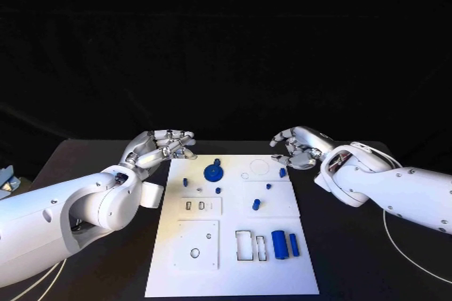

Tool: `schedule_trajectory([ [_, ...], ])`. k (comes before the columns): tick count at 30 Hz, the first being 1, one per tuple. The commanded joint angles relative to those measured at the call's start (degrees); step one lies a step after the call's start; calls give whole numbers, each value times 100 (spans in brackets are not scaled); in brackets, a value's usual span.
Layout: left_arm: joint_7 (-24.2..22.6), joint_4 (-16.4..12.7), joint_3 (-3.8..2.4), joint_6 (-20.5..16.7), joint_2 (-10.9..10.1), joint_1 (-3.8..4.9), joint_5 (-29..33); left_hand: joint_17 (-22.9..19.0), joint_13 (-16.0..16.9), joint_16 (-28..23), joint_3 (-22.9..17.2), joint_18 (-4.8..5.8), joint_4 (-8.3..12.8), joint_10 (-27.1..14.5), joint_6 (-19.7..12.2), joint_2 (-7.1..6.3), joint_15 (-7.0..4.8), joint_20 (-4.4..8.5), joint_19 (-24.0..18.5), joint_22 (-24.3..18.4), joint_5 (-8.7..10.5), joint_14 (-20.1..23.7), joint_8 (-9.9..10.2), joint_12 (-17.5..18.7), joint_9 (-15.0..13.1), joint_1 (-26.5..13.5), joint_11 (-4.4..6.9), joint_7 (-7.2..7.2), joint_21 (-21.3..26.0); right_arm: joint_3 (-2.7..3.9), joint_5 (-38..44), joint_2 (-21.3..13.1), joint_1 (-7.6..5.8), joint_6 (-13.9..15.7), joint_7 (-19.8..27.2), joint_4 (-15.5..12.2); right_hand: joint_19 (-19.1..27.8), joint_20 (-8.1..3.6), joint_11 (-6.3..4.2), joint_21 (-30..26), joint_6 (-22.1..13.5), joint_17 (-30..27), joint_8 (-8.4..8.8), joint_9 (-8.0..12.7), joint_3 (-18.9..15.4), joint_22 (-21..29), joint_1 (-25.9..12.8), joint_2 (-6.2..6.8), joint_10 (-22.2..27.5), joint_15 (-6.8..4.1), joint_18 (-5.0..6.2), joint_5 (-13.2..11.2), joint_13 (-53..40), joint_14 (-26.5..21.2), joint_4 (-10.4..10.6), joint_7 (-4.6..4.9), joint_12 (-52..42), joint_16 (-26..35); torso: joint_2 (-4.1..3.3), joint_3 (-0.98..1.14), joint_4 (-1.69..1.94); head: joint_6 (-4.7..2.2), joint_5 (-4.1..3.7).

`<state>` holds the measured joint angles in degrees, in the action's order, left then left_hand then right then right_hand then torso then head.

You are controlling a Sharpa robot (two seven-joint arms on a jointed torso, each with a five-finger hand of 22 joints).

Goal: Assemble the parts on the task board

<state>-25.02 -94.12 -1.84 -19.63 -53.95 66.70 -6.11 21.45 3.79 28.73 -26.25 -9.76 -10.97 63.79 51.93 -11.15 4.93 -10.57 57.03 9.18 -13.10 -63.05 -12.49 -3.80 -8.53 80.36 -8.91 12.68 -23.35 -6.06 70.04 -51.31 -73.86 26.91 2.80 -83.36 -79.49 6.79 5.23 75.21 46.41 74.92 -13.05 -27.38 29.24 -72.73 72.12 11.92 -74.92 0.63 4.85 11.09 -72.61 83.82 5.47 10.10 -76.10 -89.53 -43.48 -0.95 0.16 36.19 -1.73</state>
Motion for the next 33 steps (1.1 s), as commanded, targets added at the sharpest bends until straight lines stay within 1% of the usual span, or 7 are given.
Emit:
schedule_trajectory([
  [1, -69, 32, -3, 138, 23, 6, 38, 5, -2, 18, -3, -57, 26, -49, -33, 5, 11, -20, -17, 7, 26, 31, 20, 19, 5, -40, -7, 24, -38, -1, -530, -188, 48, -629, 556, 23, 43, 18, 8, -20, -36, 1374, 48, 9, 0, -7, 101, 22, 34, 44, -32, -27, 13, 586, -77, 14, 44, -9, 32, 41, -74, 37, 14],
  [7, -72, 75, -3, 155, 52, 5, 40, 10, -1, 20, -4, -57, 30, -47, -30, 5, 13, -22, -23, 7, 26, 40, 21, 17, 5, -42, -6, 22, -39, -4, -475, -384, 133, -730, 635, 120, 56, 26, 19, -41, -97, 1377, 120, 18, 3, 4, 177, 63, 79, 54, -28, -17, 52, 587, -174, 27, 80, -10, 30, 66, -73, 63, -9],
  [9, -73, 83, -3, 159, 60, 5, 41, 10, -1, 20, -4, -57, 30, -47, -30, 5, 13, -22, -23, 7, 26, 40, 21, 17, 5, -42, -6, 22, -39, -6, -429, -402, 179, -735, 637, 169, 57, 29, 23, -45, -160, 1382, 171, 27, 10, 3, 205, 61, 94, 58, -27, -13, 65, 588, -211, 29, 92, -11, 30, 56, -71, 78, -8],
  [15, -73, 101, -3, 163, 77, 4, 41, 10, -1, 20, -4, -57, 30, -47, -30, 5, 13, -22, -23, 7, 26, 40, 21, 17, 5, -42, -6, 22, -39, -9, -376, -341, 277, -715, 618, 317, 53, 32, 26, -43, -203, 1399, 209, 31, 16, -5, 226, 53, 91, 60, -28, -32, 61, 592, -238, 32, 88, -16, 28, 58, -60, 93, 4],
  [20, -73, 111, -3, 165, 88, 4, 41, 10, -1, 20, -4, -57, 30, -47, -30, 5, 13, -22, -23, 7, 26, 40, 21, 17, 5, -42, -6, 22, -39, -11, -360, -228, 349, -705, 574, 466, 56, 33, 27, -47, -207, 1401, 214, 31, 20, -1, 234, 47, 86, 60, -27, -43, 54, 592, -245, 34, 82, -17, 24, 46, -47, 105, 11],
  [22, -73, 111, -3, 163, 88, 4, 41, 10, -1, 20, -4, -57, 30, -47, -30, 5, 13, -22, -23, 7, 26, 40, 21, 17, 5, -42, -6, 22, -39, -12, -354, -183, 370, -690, 555, 514, 56, 33, 27, -47, -207, 1401, 214, 31, 20, -1, 234, 47, 86, 60, -27, -43, 54, 592, -245, 34, 82, -17, 26, 44, -57, 114, 17],
  [33, -70, 112, -3, 158, 97, 4, 41, 18, 0, 25, -5, -56, 36, -46, -27, 6, 13, -24, -33, 7, 27, 52, 23, 15, 5, -45, -6, 22, -41, -21, -314, 92, 452, -650, 447, 784, 48, 38, 37, -40, -154, 1417, 205, 15, 42, -14, 241, 0, 58, 67, -30, -68, 26, 596, -257, 47, 54, -22, 27, 47, -60, 138, 6],
])
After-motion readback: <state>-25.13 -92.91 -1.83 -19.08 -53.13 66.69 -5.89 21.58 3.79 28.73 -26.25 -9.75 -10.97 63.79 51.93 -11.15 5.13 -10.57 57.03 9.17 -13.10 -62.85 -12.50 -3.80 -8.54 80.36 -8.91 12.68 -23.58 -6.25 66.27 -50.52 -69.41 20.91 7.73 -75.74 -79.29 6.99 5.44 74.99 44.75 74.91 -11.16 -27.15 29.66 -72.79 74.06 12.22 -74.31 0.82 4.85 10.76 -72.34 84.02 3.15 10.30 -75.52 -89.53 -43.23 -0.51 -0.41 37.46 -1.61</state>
